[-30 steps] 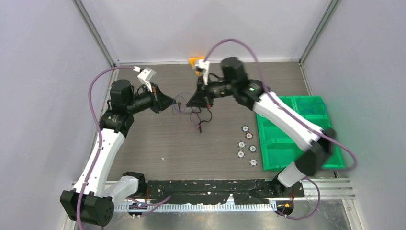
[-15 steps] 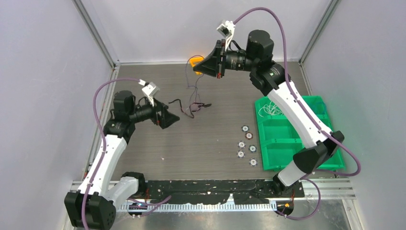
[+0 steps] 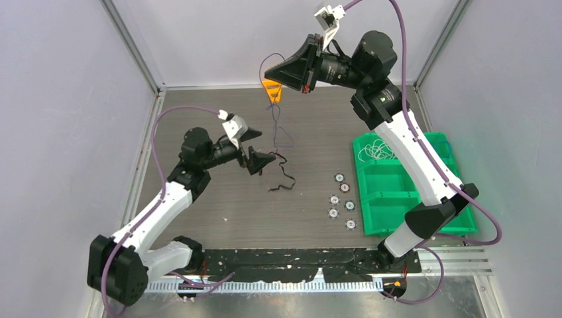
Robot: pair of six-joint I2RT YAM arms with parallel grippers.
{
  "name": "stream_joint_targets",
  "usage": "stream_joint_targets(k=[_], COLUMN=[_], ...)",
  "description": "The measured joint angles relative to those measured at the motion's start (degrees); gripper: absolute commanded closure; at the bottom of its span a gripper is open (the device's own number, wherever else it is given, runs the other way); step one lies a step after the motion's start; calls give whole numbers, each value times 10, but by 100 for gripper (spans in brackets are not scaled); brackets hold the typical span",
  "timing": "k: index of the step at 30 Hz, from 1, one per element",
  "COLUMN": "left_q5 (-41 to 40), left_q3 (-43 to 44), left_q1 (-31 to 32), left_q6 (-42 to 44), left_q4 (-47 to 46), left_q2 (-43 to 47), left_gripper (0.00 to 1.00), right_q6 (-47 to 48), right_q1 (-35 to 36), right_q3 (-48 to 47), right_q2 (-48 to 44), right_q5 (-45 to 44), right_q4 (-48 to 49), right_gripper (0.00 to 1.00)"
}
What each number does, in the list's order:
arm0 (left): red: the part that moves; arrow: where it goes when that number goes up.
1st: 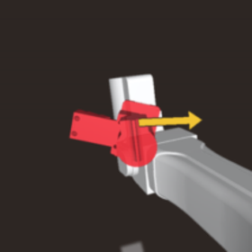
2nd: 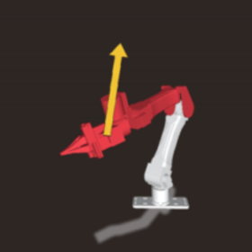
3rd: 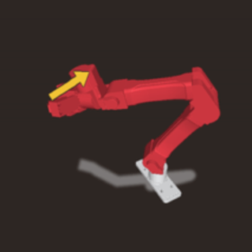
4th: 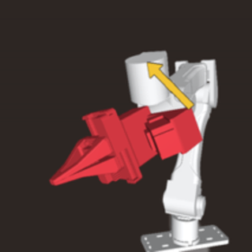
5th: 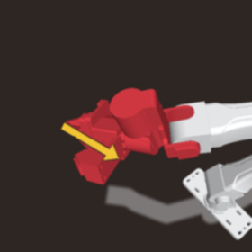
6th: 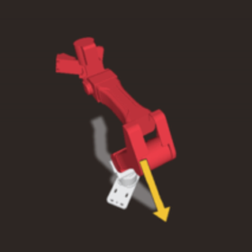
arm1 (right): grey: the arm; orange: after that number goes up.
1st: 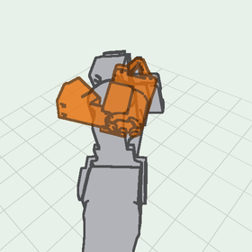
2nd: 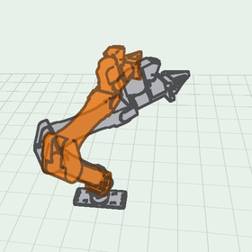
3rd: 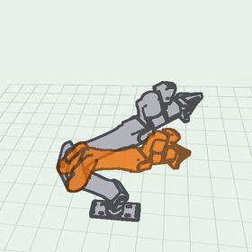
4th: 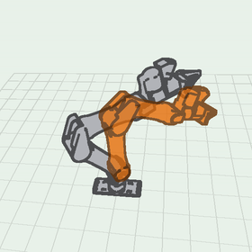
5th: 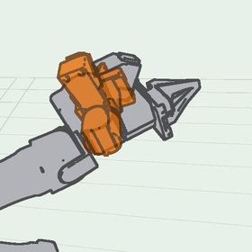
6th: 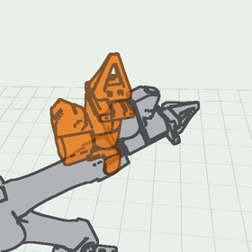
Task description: Untangle the cables
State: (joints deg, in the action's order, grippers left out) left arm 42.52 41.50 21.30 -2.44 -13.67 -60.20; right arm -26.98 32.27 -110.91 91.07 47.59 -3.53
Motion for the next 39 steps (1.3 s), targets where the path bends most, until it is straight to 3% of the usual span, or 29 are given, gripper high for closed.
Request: stream_joint_targets(k=[4,10,12,14,17,21,26,31,39], left_q5=[-35,-40,-39,-40,-39,-25,1,7,3], left_q3=[43,15,-23,-52,-79,-80,-25,36,40], left_q1=[44,53,44,31,0,-45,-56,-56,-56], left_q6=[-7,1,10,17,31,42,62,94,109], left_q4=[-66,-67,-47,-16,30,80,146,197,264], left_q2=[-63,-124,-122,-119,-99,-24,76,90,61], left_gripper=[42,68,70,58,23,4,0,0,1], right_q6=[-20,-40,-45,-46,-42,-10,54,109,257], right_q1=[8,9,-1,-13,-28,-39,-40,-63,-211], right_q3=[-9,-110,-160,-191,-208,-165,-27,110,239], right_q2=[3,38,47,47,36,5,-41,-76,-229], right_q5=[0,-8,-18,-28,-37,-41,-38,-33,-68], right_q4=[14,17,17,20,26,7,-44,-124,-326], right_gripper=[95,95,95,95,95,94,95,95,95])
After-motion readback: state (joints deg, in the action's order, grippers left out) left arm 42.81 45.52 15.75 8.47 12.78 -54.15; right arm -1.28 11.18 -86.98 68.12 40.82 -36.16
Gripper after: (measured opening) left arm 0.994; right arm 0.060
